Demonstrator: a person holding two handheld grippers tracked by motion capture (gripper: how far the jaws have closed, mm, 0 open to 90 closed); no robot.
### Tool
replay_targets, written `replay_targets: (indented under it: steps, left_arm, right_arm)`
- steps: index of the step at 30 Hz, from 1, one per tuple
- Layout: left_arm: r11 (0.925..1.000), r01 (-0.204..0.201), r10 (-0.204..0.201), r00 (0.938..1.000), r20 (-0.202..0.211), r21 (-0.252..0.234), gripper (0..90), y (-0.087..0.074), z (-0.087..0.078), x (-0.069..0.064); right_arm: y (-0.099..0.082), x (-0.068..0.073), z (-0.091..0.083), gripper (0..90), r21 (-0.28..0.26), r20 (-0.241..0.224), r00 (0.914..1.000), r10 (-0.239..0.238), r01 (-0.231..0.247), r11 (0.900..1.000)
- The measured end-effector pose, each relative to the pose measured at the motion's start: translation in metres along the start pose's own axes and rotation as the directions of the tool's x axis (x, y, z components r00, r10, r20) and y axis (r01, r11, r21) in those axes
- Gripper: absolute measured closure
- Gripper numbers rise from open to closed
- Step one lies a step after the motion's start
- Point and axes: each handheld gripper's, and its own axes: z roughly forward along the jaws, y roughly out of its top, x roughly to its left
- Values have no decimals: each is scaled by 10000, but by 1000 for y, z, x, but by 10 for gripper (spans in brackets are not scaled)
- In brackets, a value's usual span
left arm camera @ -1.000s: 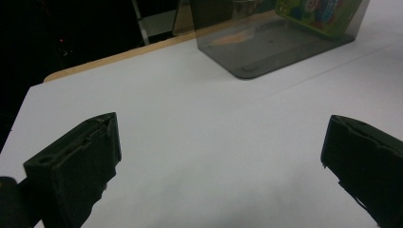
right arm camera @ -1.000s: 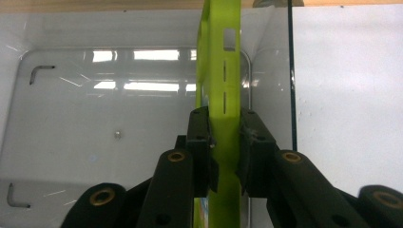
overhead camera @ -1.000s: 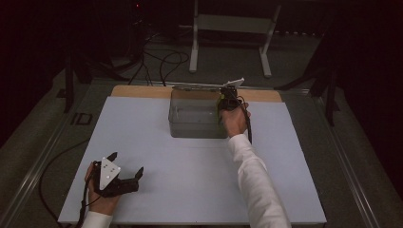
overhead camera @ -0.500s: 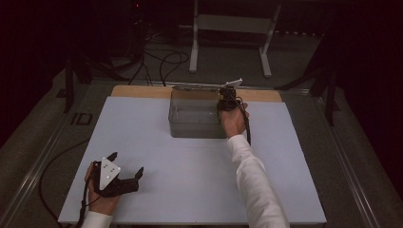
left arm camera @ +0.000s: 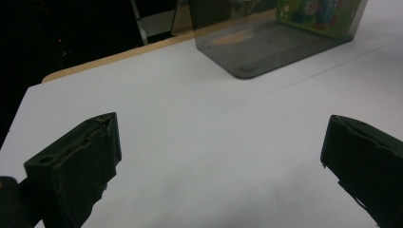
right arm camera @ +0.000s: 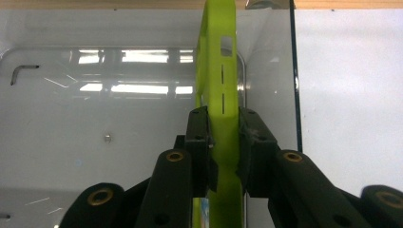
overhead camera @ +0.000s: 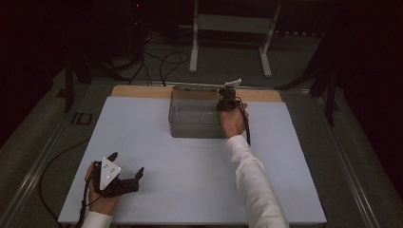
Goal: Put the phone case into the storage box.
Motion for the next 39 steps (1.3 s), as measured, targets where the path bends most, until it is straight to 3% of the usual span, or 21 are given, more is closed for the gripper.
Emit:
replay_targets:
  steps: [6, 10, 16, 23, 32, 39]
  left_arm:
    - [10000, -4, 4, 10000, 7, 3, 0, 0, 0, 0]
    - [10000, -3, 3, 10000, -6, 4, 0, 0, 0, 0]
    - [10000, -14, 14, 10000, -9, -1, 0, 0, 0, 0]
    - [10000, -29, 29, 10000, 6, 17, 0, 0, 0, 0]
    - [10000, -43, 43, 10000, 8, 25, 0, 0, 0, -1]
    - [10000, -34, 34, 10000, 12, 23, 0, 0, 0, -1]
  right_arm:
    - [0, 1, -1, 719, -87, -77, 9999, -116, 115, 9999]
    - [-1, 3, -5, 688, -307, 124, 9991, -405, 409, 9987]
    - [-2, 0, -12, 657, -622, -233, 9969, -748, 732, 9954]
    - [-7, -2, -21, 588, -1079, -595, 9886, -1383, 1314, 9854]
    - [-9, -9, -38, 450, -2080, -515, 9802, -1914, 1769, 9620]
    - [-13, -17, -47, 334, -2514, -1047, 9664, -2346, 2025, 9464]
